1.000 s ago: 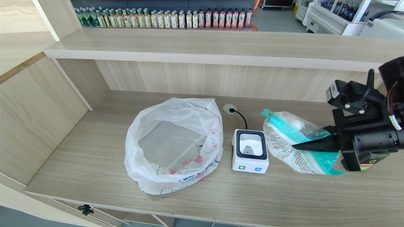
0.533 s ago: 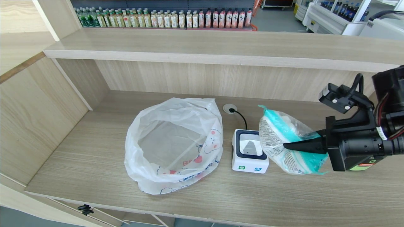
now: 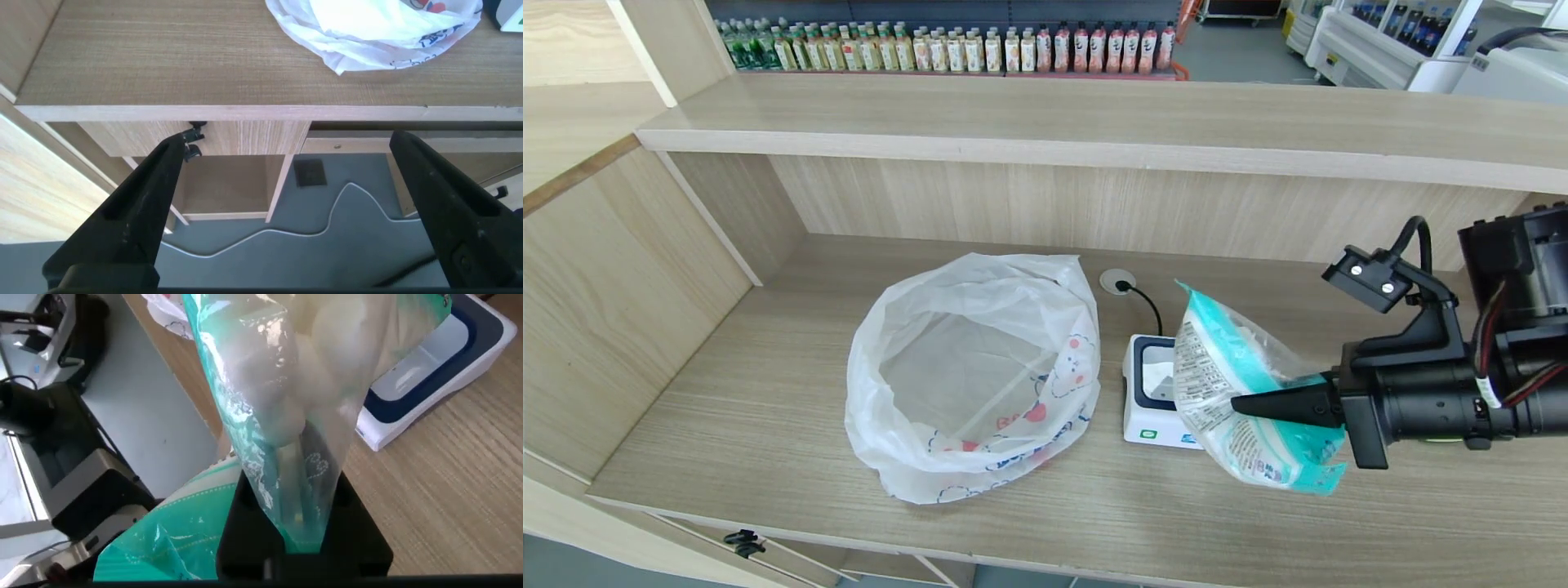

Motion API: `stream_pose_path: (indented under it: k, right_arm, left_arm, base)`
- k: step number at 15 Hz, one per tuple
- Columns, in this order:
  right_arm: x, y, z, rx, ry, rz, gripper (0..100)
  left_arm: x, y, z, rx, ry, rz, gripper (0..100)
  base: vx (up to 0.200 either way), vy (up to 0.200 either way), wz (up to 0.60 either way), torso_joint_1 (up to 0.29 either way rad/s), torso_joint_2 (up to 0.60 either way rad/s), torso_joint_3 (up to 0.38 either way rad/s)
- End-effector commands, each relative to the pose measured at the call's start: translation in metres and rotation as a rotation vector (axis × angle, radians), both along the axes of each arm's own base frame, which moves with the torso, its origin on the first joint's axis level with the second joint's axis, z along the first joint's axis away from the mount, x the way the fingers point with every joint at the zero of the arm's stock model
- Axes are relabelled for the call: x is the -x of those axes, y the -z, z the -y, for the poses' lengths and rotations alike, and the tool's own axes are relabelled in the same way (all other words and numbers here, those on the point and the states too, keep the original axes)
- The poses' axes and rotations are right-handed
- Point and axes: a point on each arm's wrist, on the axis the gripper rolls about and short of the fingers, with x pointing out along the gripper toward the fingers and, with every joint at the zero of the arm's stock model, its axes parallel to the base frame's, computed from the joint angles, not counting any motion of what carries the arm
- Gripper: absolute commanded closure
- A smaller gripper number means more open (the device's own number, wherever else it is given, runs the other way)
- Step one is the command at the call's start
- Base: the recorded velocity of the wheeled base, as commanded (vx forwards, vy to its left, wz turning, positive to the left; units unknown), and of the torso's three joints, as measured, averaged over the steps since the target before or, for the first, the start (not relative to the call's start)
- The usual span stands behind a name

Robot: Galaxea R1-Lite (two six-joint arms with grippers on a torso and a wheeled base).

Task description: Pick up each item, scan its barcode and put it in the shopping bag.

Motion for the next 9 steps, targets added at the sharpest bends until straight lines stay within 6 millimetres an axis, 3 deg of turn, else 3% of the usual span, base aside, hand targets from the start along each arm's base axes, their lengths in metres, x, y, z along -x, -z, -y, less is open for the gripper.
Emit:
stream_pose_path:
  k: [1,4,9]
  right_arm:
    - [-0.002,0.004,0.000,0.002,0.003,0.000,100]
    - [-0.015,0.009,-0.003,-0.047,0.028,0.058,100]
    - [-0.028,0.024,-0.006,0.028,0.036,0.160,100]
  left_arm:
    - [0.000,0.000,0.000,0.000,0.000,0.000,0]
    - [0.000,0.000,0.000,0.000,0.000,-0.002,0]
    - [0.000,0.000,0.000,0.000,0.000,-0.002,0]
  base:
    - [0.000,0.000,0.00,0.000,0.00,0.000]
    - [0.000,0.000,0.00,0.000,0.00,0.000]
    - [0.000,0.000,0.00,0.000,0.00,0.000]
